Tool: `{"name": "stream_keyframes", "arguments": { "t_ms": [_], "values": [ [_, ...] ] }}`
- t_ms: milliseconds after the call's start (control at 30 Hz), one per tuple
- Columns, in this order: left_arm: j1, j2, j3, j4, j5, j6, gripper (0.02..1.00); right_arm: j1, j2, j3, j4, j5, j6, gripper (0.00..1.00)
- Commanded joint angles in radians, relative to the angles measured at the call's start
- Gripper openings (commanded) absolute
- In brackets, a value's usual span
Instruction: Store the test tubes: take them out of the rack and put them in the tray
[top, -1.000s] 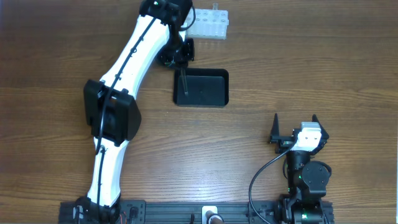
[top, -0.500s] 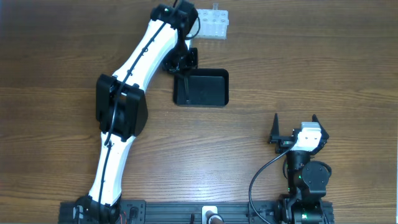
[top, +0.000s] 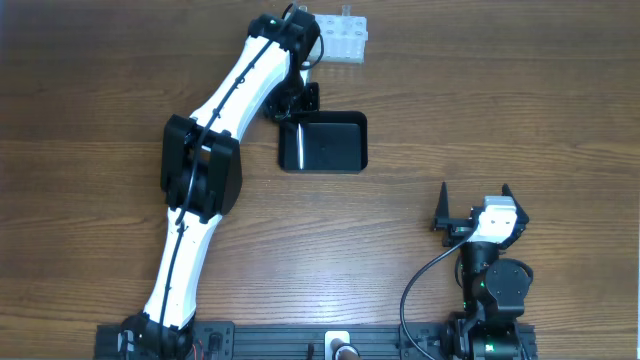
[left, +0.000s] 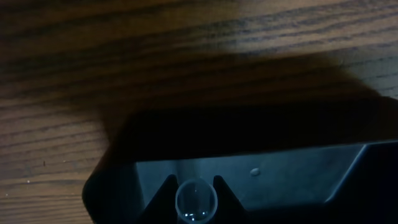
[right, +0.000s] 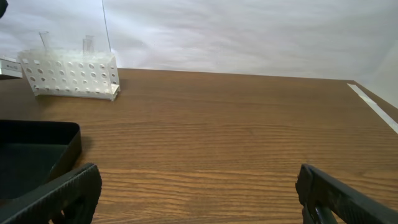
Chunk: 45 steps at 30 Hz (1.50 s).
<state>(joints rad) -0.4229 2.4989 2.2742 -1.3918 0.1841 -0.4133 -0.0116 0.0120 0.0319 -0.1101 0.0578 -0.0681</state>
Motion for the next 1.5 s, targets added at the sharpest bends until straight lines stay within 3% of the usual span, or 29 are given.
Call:
{"name": "stream_keyframes", "arguments": {
  "t_ms": [33,233,567,800,900,967,1033,1300,1500],
  "values": [
    [-0.001,0.033,0.003,0.015,0.009,-0.014,0.058,0.000,-0.007,-0.009,0.002,-0.009,-0.004,0.991],
    [-0.001,0.037,0.003,0.019,0.010,-0.014,0.321,0.000,-0.007,-0.009,0.002,-0.009,-0.004,0.991],
    [-0.038,-0.074,0.004,0.040,0.016,-0.014,0.329,0.000,-0.007,-0.009,0.002,-0.009,-0.005,0.991],
    [-0.064,-0.227,0.004,0.174,-0.101,-0.014,0.417,0.000,-0.007,-0.009,0.002,-0.009,-0.005,0.993],
    [-0.058,-0.246,0.004,0.249,-0.173,-0.014,0.538,0.000,-0.007,-0.009,0.002,-0.009,-0.005,0.993],
    [-0.045,-0.244,0.004,0.318,-0.224,-0.014,0.706,0.000,-0.007,-0.009,0.002,-0.009,-0.005,0.991],
    [-0.035,-0.238,0.004,0.367,-0.266,-0.014,0.792,0.000,-0.007,-0.009,0.002,-0.009,-0.004,0.993],
    [0.007,-0.184,0.004,0.570,-0.376,-0.009,0.853,0.000,-0.007,-0.009,0.002,-0.009,-0.004,0.993],
    [0.011,-0.100,0.004,0.745,-0.381,0.096,0.853,0.000,-0.007,-0.009,0.002,-0.009,-0.004,0.993]
  ]
}}
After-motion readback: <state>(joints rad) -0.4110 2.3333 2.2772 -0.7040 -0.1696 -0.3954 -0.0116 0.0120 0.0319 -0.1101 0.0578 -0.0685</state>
